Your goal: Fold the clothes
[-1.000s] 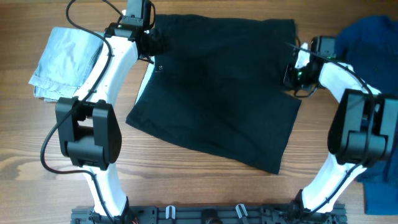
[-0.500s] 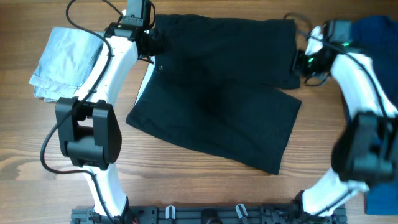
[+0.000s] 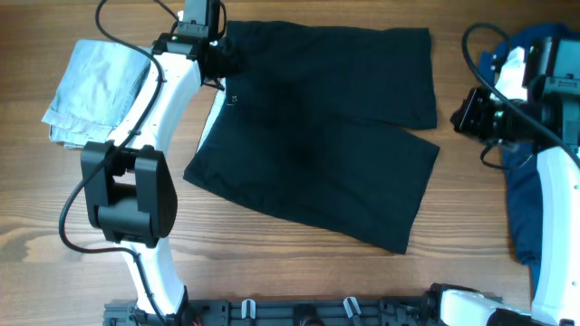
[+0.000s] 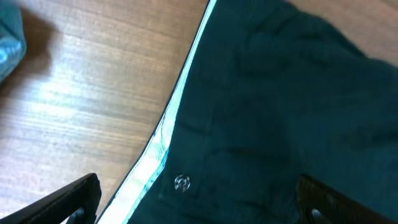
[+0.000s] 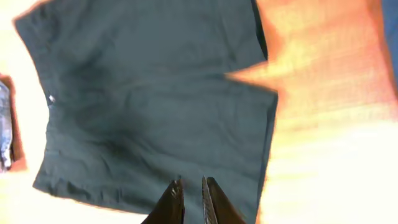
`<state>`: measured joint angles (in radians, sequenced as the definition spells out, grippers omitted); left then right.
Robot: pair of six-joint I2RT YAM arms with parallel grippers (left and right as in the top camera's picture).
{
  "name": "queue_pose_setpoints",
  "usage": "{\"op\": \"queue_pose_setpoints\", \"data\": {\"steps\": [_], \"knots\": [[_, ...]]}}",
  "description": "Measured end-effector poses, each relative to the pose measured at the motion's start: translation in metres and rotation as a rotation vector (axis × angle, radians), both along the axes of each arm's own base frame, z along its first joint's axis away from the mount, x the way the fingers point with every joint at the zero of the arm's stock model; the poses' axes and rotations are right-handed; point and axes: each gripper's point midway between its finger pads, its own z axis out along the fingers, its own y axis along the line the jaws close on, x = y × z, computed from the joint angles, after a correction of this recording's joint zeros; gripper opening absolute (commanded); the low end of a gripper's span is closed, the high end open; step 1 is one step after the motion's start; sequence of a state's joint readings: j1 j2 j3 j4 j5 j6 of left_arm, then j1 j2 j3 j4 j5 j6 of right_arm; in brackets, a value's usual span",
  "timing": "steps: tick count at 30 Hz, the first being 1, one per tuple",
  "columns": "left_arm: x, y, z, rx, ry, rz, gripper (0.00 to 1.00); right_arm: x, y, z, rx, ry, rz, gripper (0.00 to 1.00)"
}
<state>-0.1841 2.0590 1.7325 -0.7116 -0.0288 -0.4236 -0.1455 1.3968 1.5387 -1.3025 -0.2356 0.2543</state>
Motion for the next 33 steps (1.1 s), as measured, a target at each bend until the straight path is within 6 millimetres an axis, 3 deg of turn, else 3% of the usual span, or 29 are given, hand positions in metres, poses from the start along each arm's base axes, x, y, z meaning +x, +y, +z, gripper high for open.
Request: {"op": "queue_pose_setpoints", "data": {"steps": [1, 2, 3, 6, 7, 8, 9, 13, 15, 17, 18, 19, 20, 21, 29, 33], "knots": [[-0.001, 0.0, 0.0, 0.003, 0.003, -0.004, 1.0, -0.004, 0.0, -0.002, 0.003, 0.02, -0.004, 0.12], [-0.004, 0.001, -0.002, 0.01, 0.016, -0.013, 1.0, -0.007, 0.0, -0.004, 0.003, 0.036, -0.009, 0.24], [-0.007, 0.001, -0.004, 0.017, 0.031, -0.02, 1.0, -0.01, -0.001, -0.005, 0.0, 0.048, -0.015, 0.44], [-0.018, 0.005, -0.01, 0.035, 0.081, -0.035, 1.0, -0.013, -0.006, -0.01, -0.024, 0.068, -0.034, 0.53], [-0.021, 0.006, -0.011, 0.039, 0.095, -0.036, 1.0, -0.013, -0.007, -0.011, -0.033, 0.073, -0.039, 0.64], [-0.023, 0.007, -0.012, 0.041, 0.104, -0.037, 1.0, -0.014, -0.009, -0.012, -0.039, 0.077, -0.042, 0.88], [-0.024, 0.009, -0.013, 0.044, 0.111, -0.037, 1.0, -0.014, -0.009, -0.013, -0.042, 0.08, -0.046, 1.0], [-0.026, 0.012, -0.014, 0.048, 0.121, -0.038, 0.99, -0.015, -0.012, -0.016, -0.054, 0.092, -0.06, 1.0], [-0.025, 0.012, -0.014, 0.049, 0.116, -0.04, 0.94, -0.016, -0.012, -0.016, -0.055, 0.092, -0.061, 1.0], [-0.02, 0.011, -0.012, 0.046, 0.096, -0.042, 0.77, -0.015, -0.013, -0.016, -0.057, 0.092, -0.062, 1.0], [-0.017, 0.01, -0.011, 0.041, 0.082, -0.043, 0.64, -0.015, -0.013, -0.017, -0.057, 0.092, -0.062, 1.0], [-0.013, 0.007, -0.011, 0.033, 0.067, -0.056, 0.43, -0.015, -0.013, -0.017, -0.057, 0.092, -0.062, 1.0], [-0.01, 0.005, -0.012, 0.023, 0.061, -0.06, 0.3, -0.015, -0.013, -0.017, -0.057, 0.092, -0.062, 1.0], [-0.008, 0.003, -0.016, 0.015, 0.06, -0.066, 0.24, -0.015, -0.013, -0.017, -0.057, 0.092, -0.062, 1.0], [-0.004, -0.002, -0.075, 0.004, 0.145, -0.079, 0.09, -0.016, -0.013, -0.017, -0.057, 0.093, -0.062, 1.0], [-0.001, -0.004, -0.088, -0.001, 0.15, -0.083, 0.05, -0.016, -0.013, -0.017, -0.057, 0.093, -0.062, 1.0]]}}
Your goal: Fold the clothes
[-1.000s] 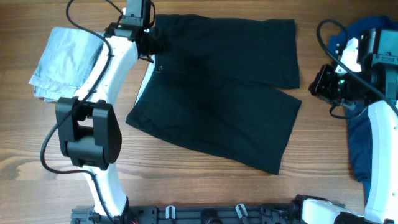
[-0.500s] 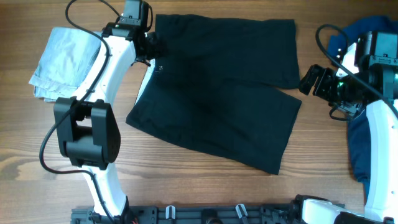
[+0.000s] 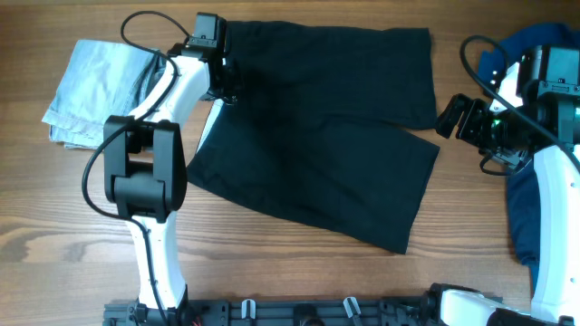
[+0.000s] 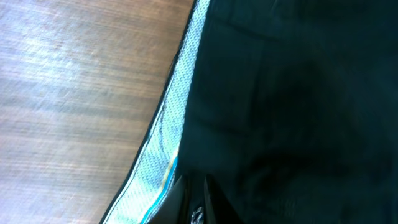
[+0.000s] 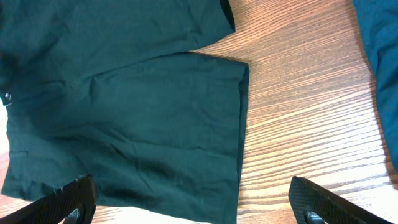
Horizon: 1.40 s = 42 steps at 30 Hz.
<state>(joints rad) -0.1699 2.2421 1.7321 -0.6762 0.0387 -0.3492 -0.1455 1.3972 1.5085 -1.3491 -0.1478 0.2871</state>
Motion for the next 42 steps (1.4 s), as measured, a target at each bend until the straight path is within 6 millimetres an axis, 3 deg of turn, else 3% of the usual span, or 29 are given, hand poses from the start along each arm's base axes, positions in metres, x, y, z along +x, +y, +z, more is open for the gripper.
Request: {"op": "queue_pose_setpoints", "data": {"steps": [4, 14, 20, 23, 26, 37, 42], "knots": [[0.011, -0.007, 0.003, -0.034, -0.045, -0.011, 0.04, 0.0, 0.0, 0.0, 0.0, 0.0, 0.0, 1.0], [0.074, -0.029, 0.05, -0.128, -0.369, -0.071, 0.04, 0.001, 0.0, 0.0, 0.0, -0.002, 0.0, 1.0], [0.098, -0.033, 0.067, -0.142, -0.502, -0.085, 0.04, 0.001, 0.0, 0.0, 0.0, -0.003, 0.0, 1.0], [0.107, -0.035, 0.06, -0.147, -0.537, -0.087, 0.04, 0.001, 0.0, 0.0, -0.001, -0.003, 0.0, 1.0], [0.111, -0.036, 0.037, -0.144, -0.53, -0.089, 0.04, 0.001, 0.0, 0.0, 0.0, -0.002, 0.0, 1.0], [0.107, -0.035, -0.007, -0.136, -0.464, -0.087, 0.04, 0.001, 0.0, 0.0, 0.0, -0.003, 0.0, 1.0], [0.106, -0.033, -0.017, -0.126, -0.45, -0.081, 0.04, 0.001, 0.0, 0.0, -0.001, -0.002, 0.0, 1.0]]}}
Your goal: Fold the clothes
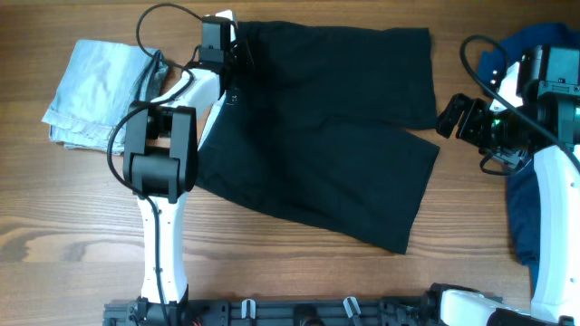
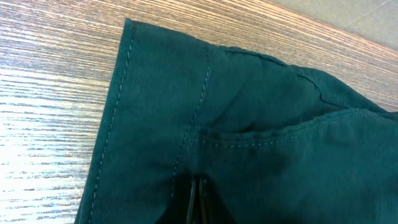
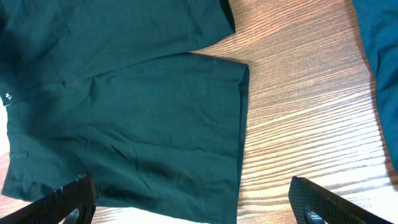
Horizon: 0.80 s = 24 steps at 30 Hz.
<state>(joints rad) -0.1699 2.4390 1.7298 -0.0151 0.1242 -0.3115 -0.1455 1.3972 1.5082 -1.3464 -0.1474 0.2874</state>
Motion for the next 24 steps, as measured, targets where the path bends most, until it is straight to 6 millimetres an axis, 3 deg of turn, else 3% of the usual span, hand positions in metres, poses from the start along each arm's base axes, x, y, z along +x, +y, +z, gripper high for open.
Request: {"op": "queue_pose_setpoints", "data": {"steps": [12, 24], "knots": [[0.0, 0.014, -0.003, 0.054, 0.021, 0.055, 0.04, 0.0, 0.0, 0.0, 0.0, 0.0, 0.0, 1.0], [-0.001, 0.047, -0.003, 0.088, 0.055, 0.242, 0.04, 0.0, 0.0, 0.0, 0.0, 0.0, 0.0, 1.0]]}}
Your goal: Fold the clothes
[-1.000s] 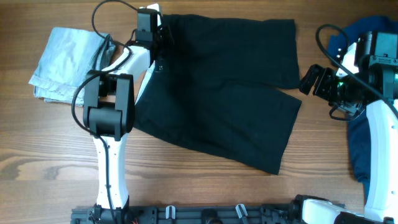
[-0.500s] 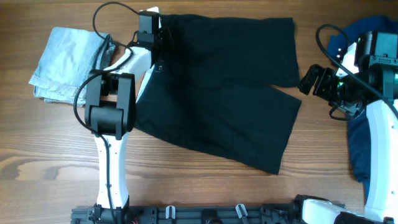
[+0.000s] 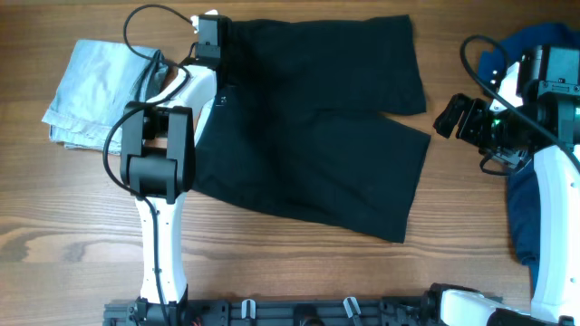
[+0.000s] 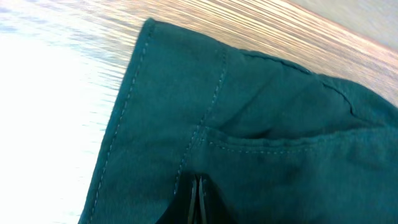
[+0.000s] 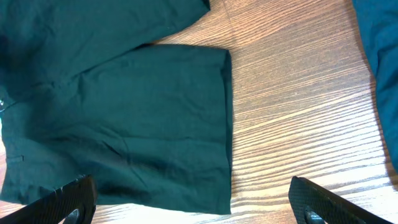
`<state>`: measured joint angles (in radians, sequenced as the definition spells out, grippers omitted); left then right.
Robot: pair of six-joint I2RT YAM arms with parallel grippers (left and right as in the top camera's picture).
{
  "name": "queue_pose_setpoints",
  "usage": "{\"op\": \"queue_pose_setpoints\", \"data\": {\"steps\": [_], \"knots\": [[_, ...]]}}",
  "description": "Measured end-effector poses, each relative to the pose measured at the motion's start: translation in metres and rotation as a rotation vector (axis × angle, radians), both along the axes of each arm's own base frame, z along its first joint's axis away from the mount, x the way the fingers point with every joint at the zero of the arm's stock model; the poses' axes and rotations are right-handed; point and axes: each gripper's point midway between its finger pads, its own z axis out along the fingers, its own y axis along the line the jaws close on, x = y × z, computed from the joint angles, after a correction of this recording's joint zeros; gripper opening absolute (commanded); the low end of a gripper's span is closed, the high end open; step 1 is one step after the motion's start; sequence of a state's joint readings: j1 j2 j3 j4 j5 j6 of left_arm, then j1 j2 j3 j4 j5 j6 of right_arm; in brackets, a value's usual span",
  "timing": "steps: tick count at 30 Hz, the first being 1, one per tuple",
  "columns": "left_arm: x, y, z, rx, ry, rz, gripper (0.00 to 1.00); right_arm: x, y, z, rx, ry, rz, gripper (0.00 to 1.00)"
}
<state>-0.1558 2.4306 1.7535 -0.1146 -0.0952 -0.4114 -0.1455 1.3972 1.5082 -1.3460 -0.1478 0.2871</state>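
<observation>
Dark shorts lie spread flat across the table, waist to the left and both legs pointing right. My left gripper is at the waist's far left corner, shut on the waistband fabric; in the left wrist view the left gripper has its fingers pressed together on the cloth. My right gripper hangs open off the right of the leg hems, touching nothing. In the right wrist view the right gripper looks down on the near leg of the shorts.
A folded grey-blue garment lies at the far left, beside the left arm. A blue garment is heaped at the right edge under the right arm. Bare wood runs along the front.
The shorts have shifted a little to the left, their leg hems now farther from the right gripper. My left gripper, still shut on the waist corner, sits slightly farther left. The right arm stayed put.
First my left gripper was open over the waistband near the button and my right was shut, high over the shorts. Then the left was shut on the waistband and the right was open by the hems. Later the left held the far waist corner; now the shorts lie farther left.
</observation>
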Motion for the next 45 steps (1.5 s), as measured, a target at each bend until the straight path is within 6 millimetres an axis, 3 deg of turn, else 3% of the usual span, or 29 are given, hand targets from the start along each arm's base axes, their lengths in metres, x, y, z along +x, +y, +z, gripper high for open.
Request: {"op": "queue_pose_setpoints", "data": {"steps": [9, 14, 16, 21, 24, 25, 27, 30, 32, 33, 37, 40, 45], "knots": [[-0.001, 0.011, 0.003, 0.001, -0.002, 0.084, 0.05, 0.0, 0.0, 0.0, 0.0, 0.0, 0.0, 1.0], [-0.008, 0.022, 0.02, 0.015, 0.005, 0.112, 0.33, 0.0, 0.0, 0.0, 0.0, 0.0, 0.0, 1.0], [-0.014, 0.027, 0.045, 0.017, -0.001, 0.123, 0.36, 0.0, 0.0, 0.0, 0.0, 0.0, 0.0, 1.0], [-0.059, 0.039, 0.157, 0.02, -0.012, 0.141, 0.37, 0.0, 0.0, 0.0, 0.0, 0.001, 0.0, 1.0], [-0.108, 0.046, 0.23, 0.018, -0.022, 0.145, 0.38, 0.0, 0.0, -0.001, 0.0, 0.002, 0.0, 1.0], [-0.137, 0.05, 0.256, 0.016, -0.014, 0.15, 0.4, 0.0, 0.0, -0.001, 0.0, 0.002, 0.0, 1.0], [-0.171, 0.054, 0.276, 0.018, 0.018, 0.152, 0.42, 0.0, 0.0, -0.001, -0.001, 0.001, 0.0, 1.0], [-0.22, 0.057, 0.277, 0.019, 0.133, 0.147, 0.47, 0.0, 0.0, -0.001, 0.0, 0.001, -0.001, 1.0], [-0.246, 0.057, 0.272, 0.016, 0.215, 0.141, 0.68, 0.0, 0.0, -0.001, 0.0, 0.002, -0.001, 1.0], [-0.256, 0.057, 0.267, 0.018, 0.257, 0.138, 0.71, 0.0, 0.0, -0.001, 0.0, 0.002, 0.0, 1.0], [-0.277, 0.057, 0.248, 0.022, 0.373, 0.134, 0.71, 0.002, -0.001, 0.0, -0.003, -0.005, -0.001, 1.0], [-0.289, 0.054, 0.226, 0.022, 0.454, 0.114, 0.71, 0.028, -0.006, 0.01, -0.026, -0.121, -0.004, 1.0], [-0.307, 0.05, 0.187, 0.016, 0.581, 0.084, 0.72, 0.045, -0.009, 0.019, -0.043, -0.199, -0.007, 1.0]]}}
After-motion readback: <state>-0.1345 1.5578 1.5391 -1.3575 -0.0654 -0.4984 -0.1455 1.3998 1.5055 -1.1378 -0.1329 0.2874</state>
